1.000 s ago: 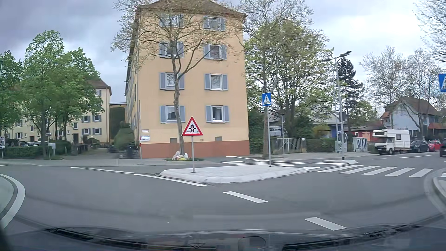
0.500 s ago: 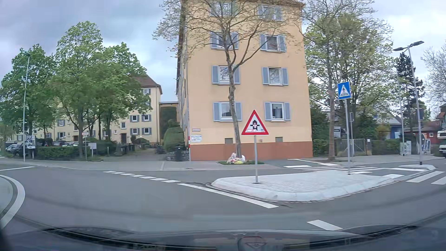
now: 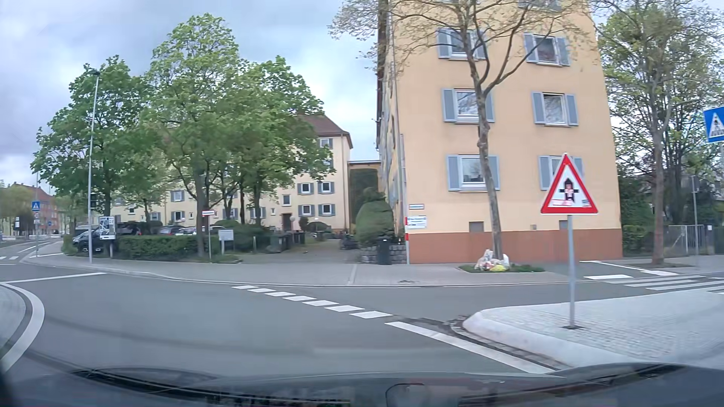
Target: Follow the waypoints while adhering to traffic rules and regulations
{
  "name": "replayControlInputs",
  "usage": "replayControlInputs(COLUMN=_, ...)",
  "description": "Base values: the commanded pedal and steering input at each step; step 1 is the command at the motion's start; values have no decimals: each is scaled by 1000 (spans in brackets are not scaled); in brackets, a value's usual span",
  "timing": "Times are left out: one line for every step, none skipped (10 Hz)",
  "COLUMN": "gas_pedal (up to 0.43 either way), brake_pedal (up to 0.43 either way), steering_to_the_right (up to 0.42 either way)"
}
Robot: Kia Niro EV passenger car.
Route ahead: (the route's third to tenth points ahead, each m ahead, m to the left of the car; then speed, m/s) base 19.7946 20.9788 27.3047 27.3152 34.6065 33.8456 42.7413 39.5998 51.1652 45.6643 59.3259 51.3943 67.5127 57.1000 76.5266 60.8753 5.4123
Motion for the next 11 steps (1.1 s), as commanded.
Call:
replayControlInputs(gas_pedal=98, brake_pedal=0, steering_to_the_right=-330)
replayControlInputs(gas_pedal=98, brake_pedal=0, steering_to_the_right=-332)
replayControlInputs(gas_pedal=98, brake_pedal=0, steering_to_the_right=-336)
replayControlInputs(gas_pedal=98, brake_pedal=0, steering_to_the_right=-341)
replayControlInputs(gas_pedal=98, brake_pedal=0, steering_to_the_right=-343)
replayControlInputs(gas_pedal=98, brake_pedal=0, steering_to_the_right=-343)
replayControlInputs(gas_pedal=98, brake_pedal=0, steering_to_the_right=-342)
replayControlInputs(gas_pedal=98, brake_pedal=0, steering_to_the_right=-339)
replayControlInputs(gas_pedal=98, brake_pedal=0, steering_to_the_right=-336)
replayControlInputs(gas_pedal=98, brake_pedal=0, steering_to_the_right=-334)
replayControlInputs(gas_pedal=98, brake_pedal=0, steering_to_the_right=-332)
